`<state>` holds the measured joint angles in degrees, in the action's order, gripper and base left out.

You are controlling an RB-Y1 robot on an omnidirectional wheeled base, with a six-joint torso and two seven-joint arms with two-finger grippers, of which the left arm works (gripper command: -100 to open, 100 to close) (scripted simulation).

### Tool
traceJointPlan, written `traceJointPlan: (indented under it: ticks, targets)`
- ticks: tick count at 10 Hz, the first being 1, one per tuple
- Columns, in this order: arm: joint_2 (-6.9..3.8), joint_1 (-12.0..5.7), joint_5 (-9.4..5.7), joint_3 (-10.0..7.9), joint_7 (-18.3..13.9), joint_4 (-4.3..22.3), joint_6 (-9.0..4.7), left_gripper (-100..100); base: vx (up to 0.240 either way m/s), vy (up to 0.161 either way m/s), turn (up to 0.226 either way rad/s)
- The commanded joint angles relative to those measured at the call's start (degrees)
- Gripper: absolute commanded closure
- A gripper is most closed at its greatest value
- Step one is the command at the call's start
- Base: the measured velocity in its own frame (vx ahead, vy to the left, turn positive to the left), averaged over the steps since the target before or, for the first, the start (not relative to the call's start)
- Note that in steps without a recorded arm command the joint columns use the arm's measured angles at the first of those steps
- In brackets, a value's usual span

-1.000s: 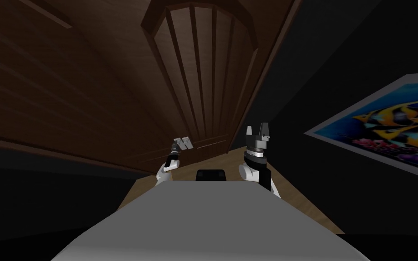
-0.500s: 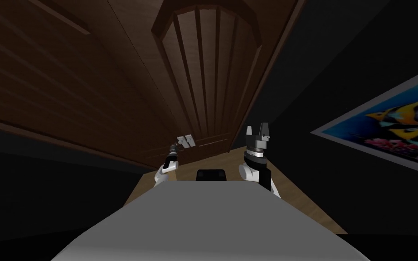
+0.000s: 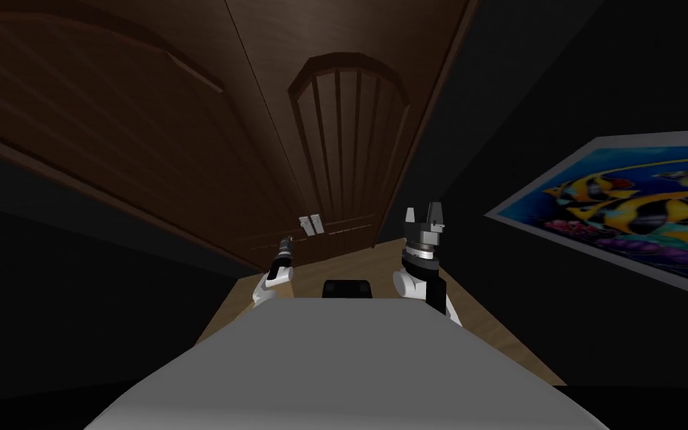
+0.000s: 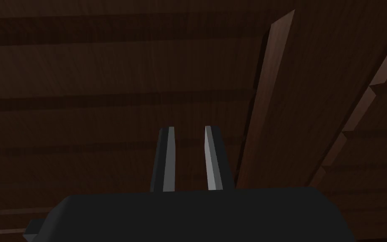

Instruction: Pull the door open

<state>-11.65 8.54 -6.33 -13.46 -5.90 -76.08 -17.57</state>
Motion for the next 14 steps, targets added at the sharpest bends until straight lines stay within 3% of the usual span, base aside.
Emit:
traceJointPlan:
  ticks: [1,2,3,7,9,12,14]
  targets:
    - [0.26,-0.17,0.09,1.05,-0.3,-0.6,0.09,-100,-0.173,-0.089,-0.075]
    - [0.52,-0.47,0.19,2.23,-0.5,-1.3,0.15,-100,-0.185,-0.103,-0.155]
    - [0.47,-0.02,0.15,1.58,-0.4,-1.4,0.22,-100,-0.081,-0.049,-0.03]
    - [-1.37,2.17,-0.36,-2.74,0.0,0.5,0.68,-100,-0.035,0.034,0.145]
    - [-1.77,2.23,-0.46,-4.03,0.2,1.4,0.76,-100,0.086,0.074,0.072]
    - [-1.27,1.14,-0.32,-3.37,0.3,1.4,0.71,-100,0.166,0.023,-0.047]
    - [-0.44,-0.31,-0.09,-1.92,0.4,1.0,0.6,-100,0.226,0.015,-0.129]
